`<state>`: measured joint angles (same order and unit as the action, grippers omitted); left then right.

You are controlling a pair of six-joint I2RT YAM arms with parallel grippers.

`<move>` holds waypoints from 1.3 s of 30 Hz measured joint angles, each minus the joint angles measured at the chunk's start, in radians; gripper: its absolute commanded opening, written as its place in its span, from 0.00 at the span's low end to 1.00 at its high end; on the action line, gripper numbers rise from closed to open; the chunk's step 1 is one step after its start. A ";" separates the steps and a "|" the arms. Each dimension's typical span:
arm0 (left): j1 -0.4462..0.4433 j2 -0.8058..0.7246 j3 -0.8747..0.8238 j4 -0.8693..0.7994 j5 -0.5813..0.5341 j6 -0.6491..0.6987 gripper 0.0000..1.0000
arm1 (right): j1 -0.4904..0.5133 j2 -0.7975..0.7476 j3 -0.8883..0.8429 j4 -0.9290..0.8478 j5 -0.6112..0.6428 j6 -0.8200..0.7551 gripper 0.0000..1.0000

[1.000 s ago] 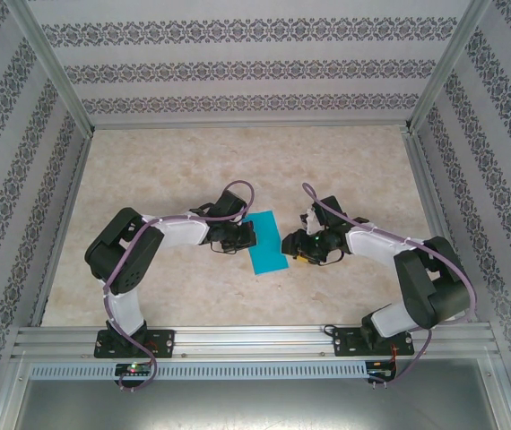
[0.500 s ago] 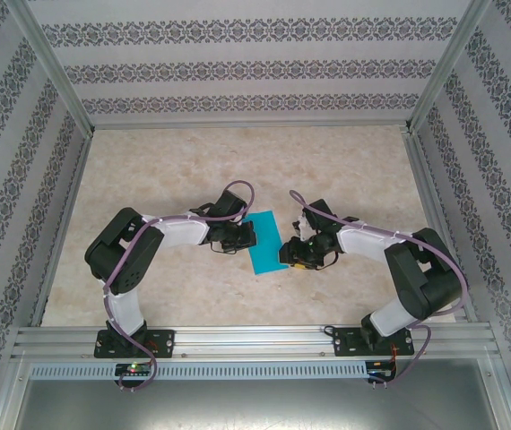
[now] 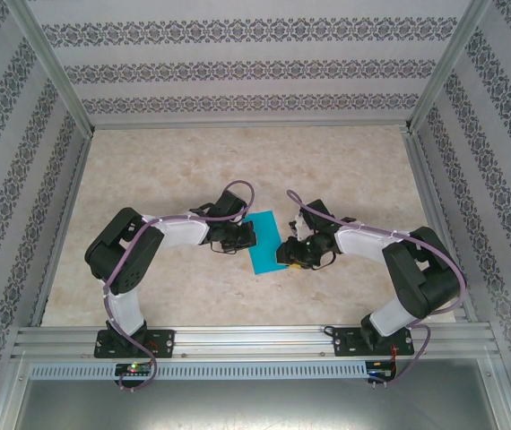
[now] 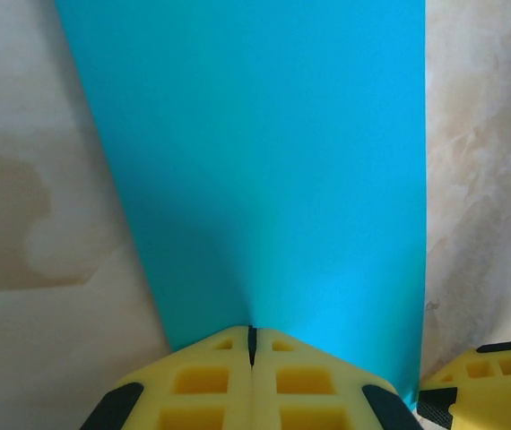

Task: Fold a paper plane with a square sheet of paper (pick it up from the middle)
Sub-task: Third fold the triangle at the center of the table.

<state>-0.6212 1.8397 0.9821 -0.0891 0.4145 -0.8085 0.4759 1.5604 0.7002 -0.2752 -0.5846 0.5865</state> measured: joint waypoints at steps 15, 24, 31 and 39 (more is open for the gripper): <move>0.000 0.000 -0.003 0.003 0.000 0.000 0.01 | -0.016 0.045 0.082 0.036 0.063 0.005 0.35; 0.000 0.000 -0.006 0.010 0.000 -0.003 0.02 | -0.016 0.119 0.129 0.036 0.106 -0.019 0.34; 0.000 0.000 -0.007 0.013 0.000 -0.003 0.02 | -0.015 0.120 0.134 0.025 0.121 -0.043 0.35; 0.000 -0.002 -0.015 0.024 -0.003 -0.014 0.00 | 0.005 0.120 0.142 0.012 0.128 -0.064 0.38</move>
<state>-0.6209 1.8381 0.9668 -0.0654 0.4114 -0.8223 0.4808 1.6802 0.8425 -0.2630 -0.4568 0.5228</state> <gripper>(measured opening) 0.067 0.370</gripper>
